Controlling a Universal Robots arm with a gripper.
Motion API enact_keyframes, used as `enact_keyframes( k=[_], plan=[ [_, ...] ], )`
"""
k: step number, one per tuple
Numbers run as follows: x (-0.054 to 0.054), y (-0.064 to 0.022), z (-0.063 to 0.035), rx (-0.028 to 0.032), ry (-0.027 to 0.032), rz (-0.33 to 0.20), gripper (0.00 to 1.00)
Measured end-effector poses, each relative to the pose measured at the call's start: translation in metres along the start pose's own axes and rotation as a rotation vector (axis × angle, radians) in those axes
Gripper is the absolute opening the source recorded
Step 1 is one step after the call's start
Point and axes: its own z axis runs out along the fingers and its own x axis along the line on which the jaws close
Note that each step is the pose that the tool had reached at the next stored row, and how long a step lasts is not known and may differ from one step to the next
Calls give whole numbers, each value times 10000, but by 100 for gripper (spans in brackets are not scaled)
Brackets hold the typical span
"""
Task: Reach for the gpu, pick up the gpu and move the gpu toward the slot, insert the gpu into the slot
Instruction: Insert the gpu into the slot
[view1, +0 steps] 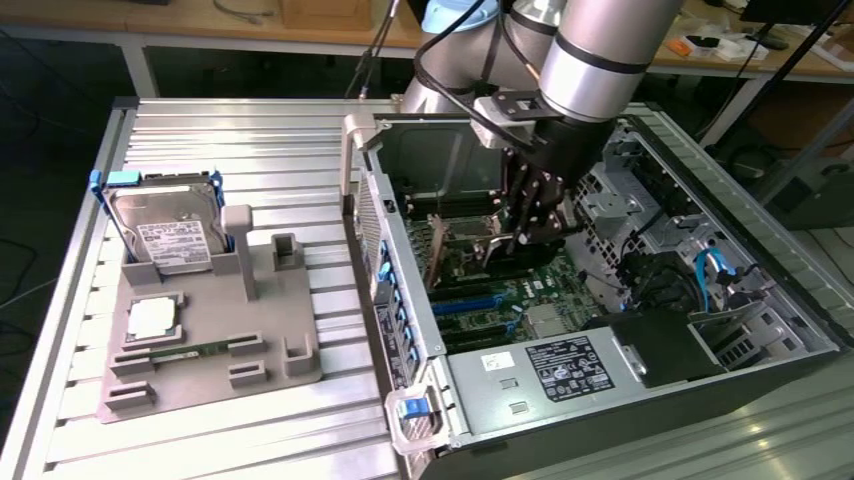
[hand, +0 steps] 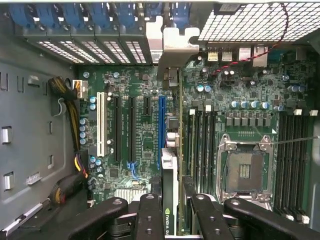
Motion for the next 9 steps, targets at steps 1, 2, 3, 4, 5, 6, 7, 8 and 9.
enact_keyframes(
  k=[1,2,3,4,5,6,7,8,9],
  plan=[
    [13,1,7,0,0,0,27],
    [30,1,14,0,0,1,27],
    [45,2,20,0,-1,2,27],
    [58,2,27,0,-2,1,27],
    [66,2,34,1,-2,1,27],
    [67,3,41,2,-4,2,27],
    [71,3,47,0,-1,2,27],
    [72,3,55,0,-2,2,27],
    [73,4,63,0,-1,1,27]
  ],
)
